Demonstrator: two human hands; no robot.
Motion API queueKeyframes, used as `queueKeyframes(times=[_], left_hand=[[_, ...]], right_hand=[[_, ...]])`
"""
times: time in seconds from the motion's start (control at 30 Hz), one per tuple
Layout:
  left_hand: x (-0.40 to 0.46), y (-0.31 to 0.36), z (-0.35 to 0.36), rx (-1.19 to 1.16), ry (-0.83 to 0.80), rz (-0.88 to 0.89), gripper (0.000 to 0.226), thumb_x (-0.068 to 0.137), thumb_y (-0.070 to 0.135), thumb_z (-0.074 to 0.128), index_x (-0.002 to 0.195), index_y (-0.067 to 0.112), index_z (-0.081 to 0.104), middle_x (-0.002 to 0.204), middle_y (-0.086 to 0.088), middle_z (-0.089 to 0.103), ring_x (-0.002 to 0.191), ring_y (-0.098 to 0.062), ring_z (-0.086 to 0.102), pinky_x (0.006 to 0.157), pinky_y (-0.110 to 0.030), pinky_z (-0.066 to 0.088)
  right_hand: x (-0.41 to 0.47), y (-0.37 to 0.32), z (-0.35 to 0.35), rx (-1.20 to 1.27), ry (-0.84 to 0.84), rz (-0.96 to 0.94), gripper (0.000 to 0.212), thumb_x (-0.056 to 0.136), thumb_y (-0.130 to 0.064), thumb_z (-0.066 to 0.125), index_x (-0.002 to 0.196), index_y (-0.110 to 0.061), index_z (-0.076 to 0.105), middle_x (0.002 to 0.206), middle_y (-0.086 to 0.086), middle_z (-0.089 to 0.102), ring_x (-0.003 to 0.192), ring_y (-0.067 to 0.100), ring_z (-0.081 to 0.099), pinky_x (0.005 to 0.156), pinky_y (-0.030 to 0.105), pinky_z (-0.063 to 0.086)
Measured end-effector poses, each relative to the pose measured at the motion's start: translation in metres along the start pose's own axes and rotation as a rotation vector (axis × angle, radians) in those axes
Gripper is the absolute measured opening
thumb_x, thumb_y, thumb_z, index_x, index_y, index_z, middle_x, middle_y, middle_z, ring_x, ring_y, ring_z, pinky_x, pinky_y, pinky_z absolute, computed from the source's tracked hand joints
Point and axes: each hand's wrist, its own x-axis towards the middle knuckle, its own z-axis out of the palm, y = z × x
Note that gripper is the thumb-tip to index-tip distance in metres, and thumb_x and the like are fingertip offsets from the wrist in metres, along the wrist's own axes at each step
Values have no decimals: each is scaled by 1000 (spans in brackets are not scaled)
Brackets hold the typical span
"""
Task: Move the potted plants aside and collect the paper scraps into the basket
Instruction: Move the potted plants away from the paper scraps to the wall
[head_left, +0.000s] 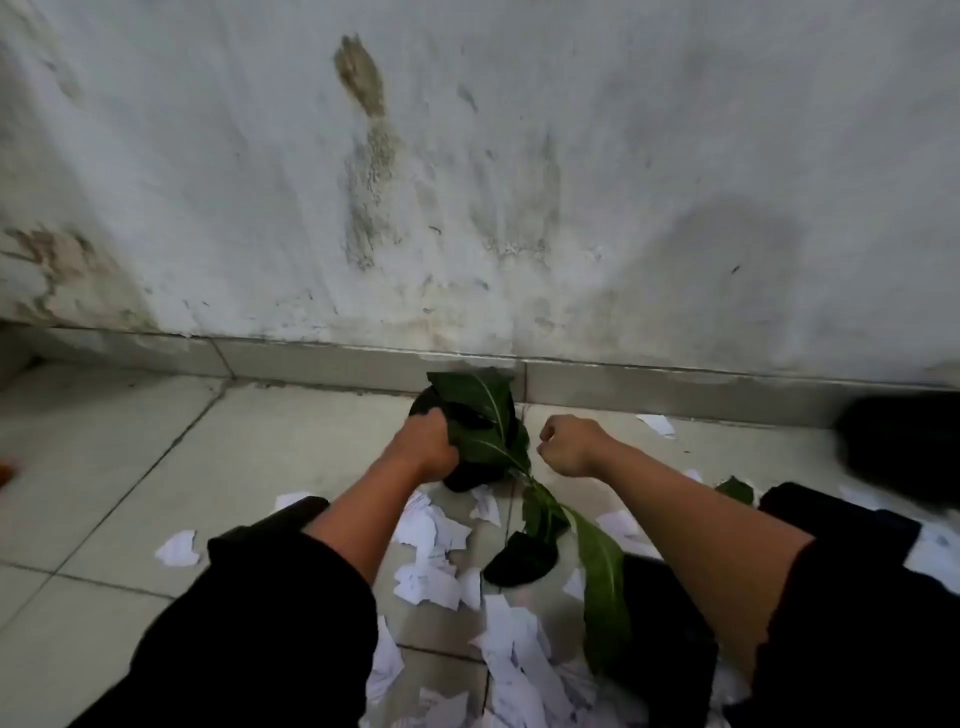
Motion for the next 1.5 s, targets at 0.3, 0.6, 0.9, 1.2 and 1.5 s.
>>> queueKeyframes(times=[0.3,0.6,0.9,1.2,1.5], left_hand=[[26,-21,63,-251,88,-88,91,92,23,55,149,23,-16,124,-31,54,112,-42,56,97,-43,43],[54,-40,56,-446,317,-107,65,89,18,54,148,27,27,130,-20,56,116,-40,54,98,-38,42],[51,-54,37,-1747,-112,-437,41,102,10,33,141,-1,29,108,-34,58,85,-36,66,54,-30,60],[69,-51,51,-1778,-85,-535,22,99,15,43,117,3,47,113,-28,58,84,-42,68,56,-32,59],[82,-49,63,-1695,63,-338,42,96,21,51,133,5,43,100,-23,66,80,-31,71,61,-29,61]], right_hand=[[35,19,38,119,-139,17,31,91,-12,51,119,-10,63,126,12,58,113,28,54,84,24,41],[69,47,43,482,-58,150,19,89,-5,51,98,-8,68,99,12,67,91,26,64,80,37,54],[83,42,40,1065,-80,338,26,101,-25,39,120,-14,52,116,12,62,103,27,61,90,40,48],[114,6,82,1589,-68,404,35,94,-13,47,128,-17,42,111,13,64,98,24,65,69,35,50],[117,1,78,1598,129,207,89,88,11,53,143,-46,13,121,19,59,102,28,64,86,44,53]])
